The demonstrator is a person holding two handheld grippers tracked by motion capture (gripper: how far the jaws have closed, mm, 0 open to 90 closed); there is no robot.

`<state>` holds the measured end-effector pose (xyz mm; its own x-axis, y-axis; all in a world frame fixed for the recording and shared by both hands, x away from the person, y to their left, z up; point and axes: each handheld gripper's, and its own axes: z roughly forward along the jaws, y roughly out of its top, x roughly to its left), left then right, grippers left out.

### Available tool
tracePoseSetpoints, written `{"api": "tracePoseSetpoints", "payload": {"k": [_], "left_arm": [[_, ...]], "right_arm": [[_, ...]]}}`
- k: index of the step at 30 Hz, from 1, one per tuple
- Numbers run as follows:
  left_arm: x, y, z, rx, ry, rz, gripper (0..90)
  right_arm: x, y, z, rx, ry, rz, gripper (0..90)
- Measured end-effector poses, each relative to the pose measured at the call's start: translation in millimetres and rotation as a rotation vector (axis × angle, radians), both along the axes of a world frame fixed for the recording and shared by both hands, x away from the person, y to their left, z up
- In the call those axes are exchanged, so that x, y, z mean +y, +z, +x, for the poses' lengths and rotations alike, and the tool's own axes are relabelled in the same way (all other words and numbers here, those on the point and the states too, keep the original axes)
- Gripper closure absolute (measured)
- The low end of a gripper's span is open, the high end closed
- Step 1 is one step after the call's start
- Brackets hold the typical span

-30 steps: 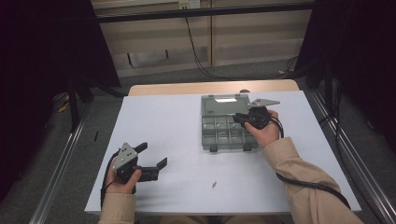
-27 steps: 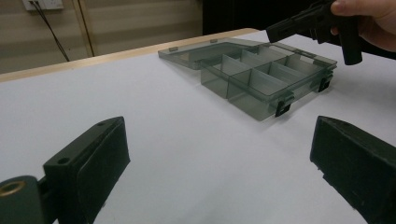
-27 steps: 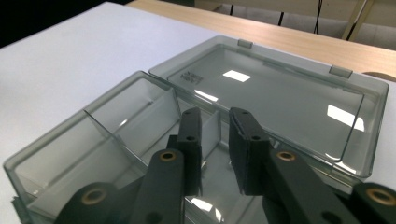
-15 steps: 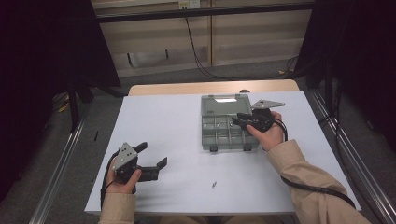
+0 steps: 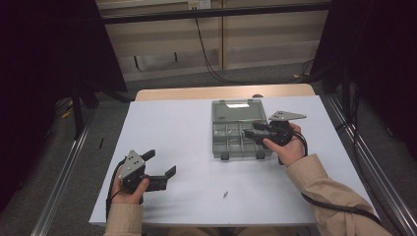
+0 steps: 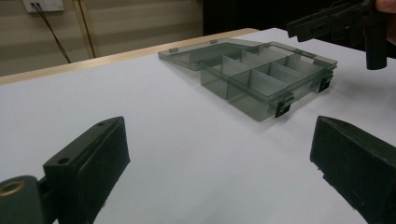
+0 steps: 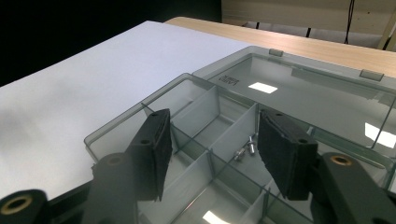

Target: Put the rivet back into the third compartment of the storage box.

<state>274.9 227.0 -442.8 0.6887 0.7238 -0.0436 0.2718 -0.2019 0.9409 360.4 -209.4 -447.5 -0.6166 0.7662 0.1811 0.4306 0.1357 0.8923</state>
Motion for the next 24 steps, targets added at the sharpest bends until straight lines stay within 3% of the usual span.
{"api": "tracePoseSetpoints", "payload": {"k": [12,24], "left_arm": [[0.0,0.6,-0.3,-0.002,0.001,0.004,4.4],[-0.1,0.5,-0.3,-0.001,0.0,0.004,4.4]], "right_arm": [[8.2,2.3,-15.3,-0.021,0.058,-0.003,29.1],[15.9,-2.3,-27.2,-0.026,0.104,-0.004,23.1]]}}
